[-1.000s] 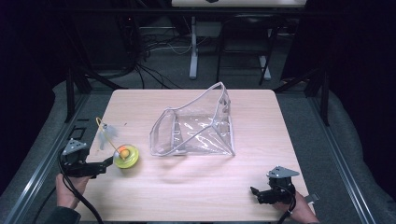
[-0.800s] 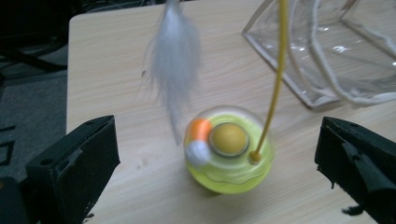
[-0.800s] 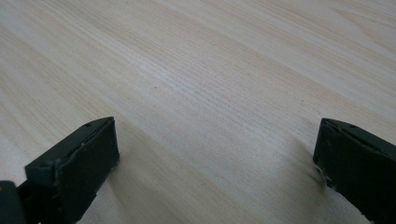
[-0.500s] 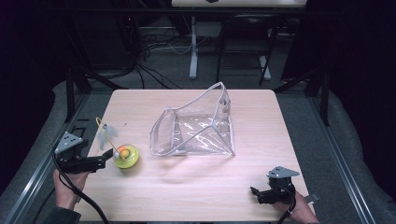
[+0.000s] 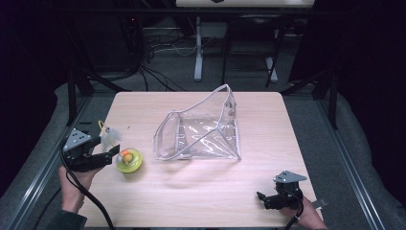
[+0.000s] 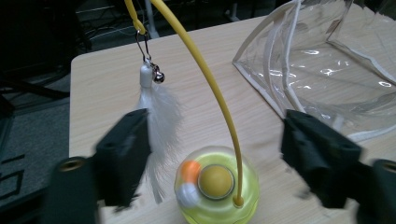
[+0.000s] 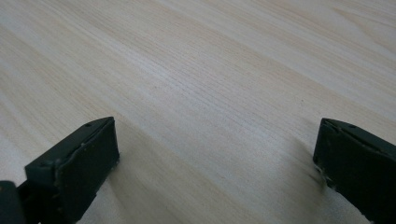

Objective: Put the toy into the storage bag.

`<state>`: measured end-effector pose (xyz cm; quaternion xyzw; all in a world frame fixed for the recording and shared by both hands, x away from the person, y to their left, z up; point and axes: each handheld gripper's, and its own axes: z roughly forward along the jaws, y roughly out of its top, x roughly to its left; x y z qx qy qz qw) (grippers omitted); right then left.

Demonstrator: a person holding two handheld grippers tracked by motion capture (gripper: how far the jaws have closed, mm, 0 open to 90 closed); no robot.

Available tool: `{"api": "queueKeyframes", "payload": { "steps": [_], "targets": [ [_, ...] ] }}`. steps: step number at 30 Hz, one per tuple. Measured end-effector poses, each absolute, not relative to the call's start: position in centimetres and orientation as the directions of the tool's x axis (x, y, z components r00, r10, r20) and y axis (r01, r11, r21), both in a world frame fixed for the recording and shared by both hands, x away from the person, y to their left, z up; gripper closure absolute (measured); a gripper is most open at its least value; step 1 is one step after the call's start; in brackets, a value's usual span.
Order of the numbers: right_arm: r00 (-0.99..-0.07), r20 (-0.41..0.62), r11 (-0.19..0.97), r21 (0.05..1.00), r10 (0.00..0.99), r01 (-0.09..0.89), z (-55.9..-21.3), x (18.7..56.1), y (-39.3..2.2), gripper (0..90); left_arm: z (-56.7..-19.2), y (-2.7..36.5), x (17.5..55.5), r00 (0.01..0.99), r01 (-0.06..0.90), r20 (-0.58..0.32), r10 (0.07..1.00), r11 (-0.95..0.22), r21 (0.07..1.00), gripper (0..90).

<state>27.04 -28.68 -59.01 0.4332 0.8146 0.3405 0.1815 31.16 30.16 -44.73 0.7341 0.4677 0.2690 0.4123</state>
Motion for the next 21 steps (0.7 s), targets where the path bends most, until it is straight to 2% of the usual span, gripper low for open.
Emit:
{"api": "queueKeyframes", "payload": {
  "steps": [3, 4, 9, 21],
  "targets": [
    [-0.559, -0.001, 0.393, 0.712, 0.829, 0.582, -59.01, 27.04, -28.68, 0.0, -44.77, 29.88, 31.18, 0.425, 0.475, 0.017, 0.905, -0.239, 0.847, 40.7],
    [-0.558, 0.000, 0.392, 0.712, 0.830, 0.582, -59.01, 27.03, -28.68, 0.0, -44.84, 29.76, 31.21, 0.430, 0.479, 0.016, 0.903, -0.243, 0.844, 40.7],
    [-0.559, -0.001, 0.393, 0.711, 0.829, 0.583, -59.01, 27.02, -28.69, 0.0, -44.91, 29.64, 31.28, 0.455, 0.490, 0.014, 0.891, -0.263, 0.831, 54.1],
    [-0.559, -0.001, 0.395, 0.710, 0.829, 0.583, -58.99, 27.01, -28.68, 0.0, -44.75, 29.89, 31.76, 0.479, 0.512, -0.021, 0.878, -0.259, 0.819, 75.6]
  ]
}}
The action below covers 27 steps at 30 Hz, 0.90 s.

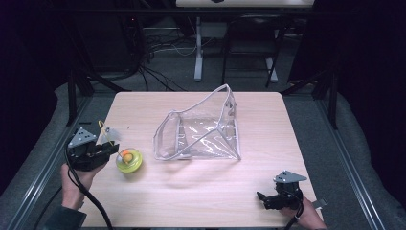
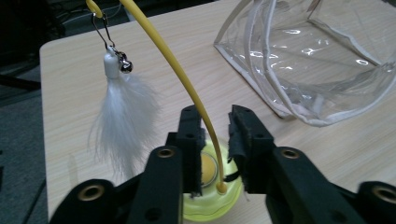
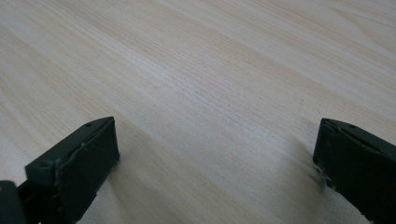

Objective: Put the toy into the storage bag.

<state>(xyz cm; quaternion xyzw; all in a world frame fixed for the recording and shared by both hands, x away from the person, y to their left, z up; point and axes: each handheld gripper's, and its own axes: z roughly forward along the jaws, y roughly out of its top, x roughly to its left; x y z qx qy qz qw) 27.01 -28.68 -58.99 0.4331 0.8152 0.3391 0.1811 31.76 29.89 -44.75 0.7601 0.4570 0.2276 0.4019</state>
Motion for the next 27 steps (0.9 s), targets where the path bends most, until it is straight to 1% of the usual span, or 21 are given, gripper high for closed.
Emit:
{"api": "queueKeyframes", "payload": {
  "steps": [4, 9, 13, 21, 27],
  "targets": [
    [-0.559, -0.002, 0.395, 0.710, 0.829, 0.583, -59.0, 27.0, -28.7, 0.0, -44.5, 29.9, 32.0, 0.479, 0.520, -0.022, 0.878, -0.264, 0.812, 82.8],
    [-0.559, -0.002, 0.395, 0.710, 0.829, 0.583, -59.0, 27.0, -28.7, 0.0, -44.2, 29.6, 32.3, 0.505, 0.510, 0.003, 0.863, -0.301, 0.805, 87.2],
    [-0.559, -0.002, 0.395, 0.710, 0.829, 0.583, -59.0, 27.0, -28.7, 0.0, -44.0, 29.4, 32.7, 0.519, 0.506, 0.027, 0.854, -0.333, 0.796, 88.1],
    [-0.559, -0.001, 0.395, 0.710, 0.829, 0.584, -59.0, 27.0, -28.7, 0.0, -43.0, 28.9, 33.2, 0.548, 0.505, 0.049, 0.835, -0.377, 0.776, 88.4],
    [-0.559, -0.002, 0.395, 0.710, 0.829, 0.583, -59.0, 27.0, -28.7, 0.0, -42.4, 28.9, 33.2, 0.574, 0.484, 0.057, 0.817, -0.396, 0.780, 88.4]
  ]
}}
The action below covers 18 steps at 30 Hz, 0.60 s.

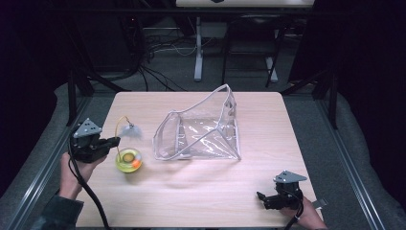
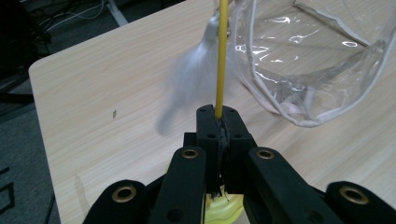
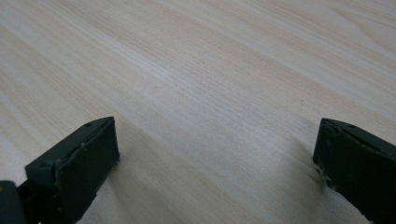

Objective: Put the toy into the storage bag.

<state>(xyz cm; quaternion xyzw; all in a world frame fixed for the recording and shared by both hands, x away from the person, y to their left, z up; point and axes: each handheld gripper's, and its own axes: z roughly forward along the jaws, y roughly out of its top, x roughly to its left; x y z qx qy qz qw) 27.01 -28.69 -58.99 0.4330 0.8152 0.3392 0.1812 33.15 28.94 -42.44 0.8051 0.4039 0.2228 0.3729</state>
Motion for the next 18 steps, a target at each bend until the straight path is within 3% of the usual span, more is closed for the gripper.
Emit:
{"api": "queueKeyframes", "payload": {
  "steps": [18],
  "targets": [
    [-0.559, -0.002, 0.395, 0.710, 0.829, 0.583, -59.0, 27.0, -28.7, 0.0, -41.2, 28.4, 33.4, 0.599, 0.470, 0.090, 0.795, -0.441, 0.765, 88.5]
  ]
}}
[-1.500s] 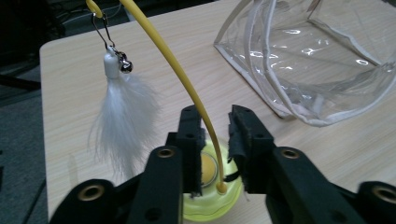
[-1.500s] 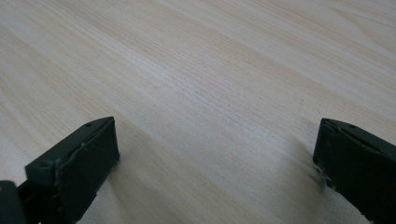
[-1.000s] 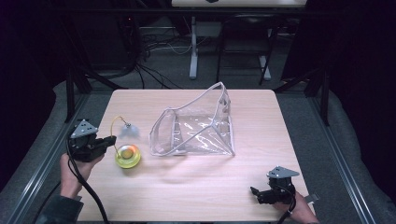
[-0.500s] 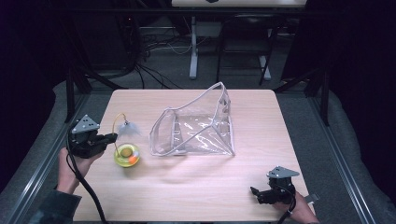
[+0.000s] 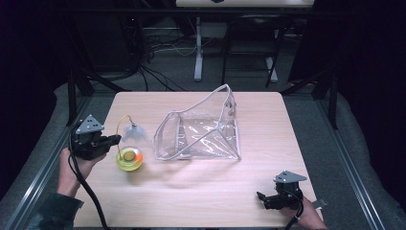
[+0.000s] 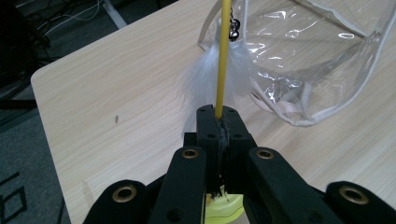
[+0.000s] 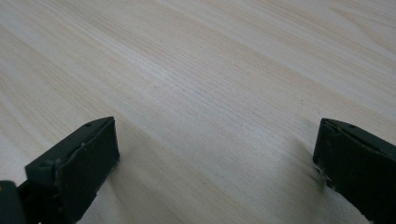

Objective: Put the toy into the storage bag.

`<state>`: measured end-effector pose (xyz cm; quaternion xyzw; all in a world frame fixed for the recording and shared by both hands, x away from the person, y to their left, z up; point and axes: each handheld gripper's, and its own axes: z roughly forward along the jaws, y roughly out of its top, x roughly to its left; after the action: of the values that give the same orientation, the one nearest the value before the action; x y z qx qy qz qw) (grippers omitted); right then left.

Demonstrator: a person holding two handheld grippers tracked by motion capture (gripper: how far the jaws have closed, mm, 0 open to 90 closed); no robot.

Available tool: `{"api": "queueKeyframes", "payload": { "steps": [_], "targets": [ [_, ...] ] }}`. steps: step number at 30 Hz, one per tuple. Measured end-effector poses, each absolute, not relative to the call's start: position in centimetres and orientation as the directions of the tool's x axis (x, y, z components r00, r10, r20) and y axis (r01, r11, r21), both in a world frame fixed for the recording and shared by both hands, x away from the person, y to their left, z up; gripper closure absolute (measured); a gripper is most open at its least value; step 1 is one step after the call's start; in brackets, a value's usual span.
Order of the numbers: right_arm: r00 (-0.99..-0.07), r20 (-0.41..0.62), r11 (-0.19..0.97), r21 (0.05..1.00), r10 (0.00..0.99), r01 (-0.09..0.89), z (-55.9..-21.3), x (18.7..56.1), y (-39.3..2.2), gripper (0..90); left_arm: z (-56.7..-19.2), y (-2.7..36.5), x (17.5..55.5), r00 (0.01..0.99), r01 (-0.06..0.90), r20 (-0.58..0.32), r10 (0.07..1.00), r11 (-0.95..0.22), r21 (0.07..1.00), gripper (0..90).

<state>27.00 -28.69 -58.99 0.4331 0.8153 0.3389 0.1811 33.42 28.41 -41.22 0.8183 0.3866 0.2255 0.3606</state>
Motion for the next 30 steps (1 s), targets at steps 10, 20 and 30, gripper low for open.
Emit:
{"api": "queueKeyframes", "payload": {
  "steps": [10, 20, 30],
  "targets": [
    [-0.558, -0.007, 0.398, 0.710, 0.830, 0.582, -59.0, 26.9, -28.7, 0.0, -40.6, 28.2, 33.7, 0.614, 0.468, 0.091, 0.784, -0.454, 0.758, 88.5],
    [-0.557, 0.000, 0.391, 0.712, 0.831, 0.583, -59.0, 27.0, -28.7, 0.0, -40.0, 28.2, 33.7, 0.620, 0.459, 0.095, 0.779, -0.458, 0.761, 88.7],
    [-0.557, -0.001, 0.394, 0.710, 0.830, 0.584, -59.0, 27.0, -28.7, 0.0, -38.6, 28.2, 34.0, 0.625, 0.446, 0.104, 0.774, -0.462, 0.767, 88.7]
  ]
}}
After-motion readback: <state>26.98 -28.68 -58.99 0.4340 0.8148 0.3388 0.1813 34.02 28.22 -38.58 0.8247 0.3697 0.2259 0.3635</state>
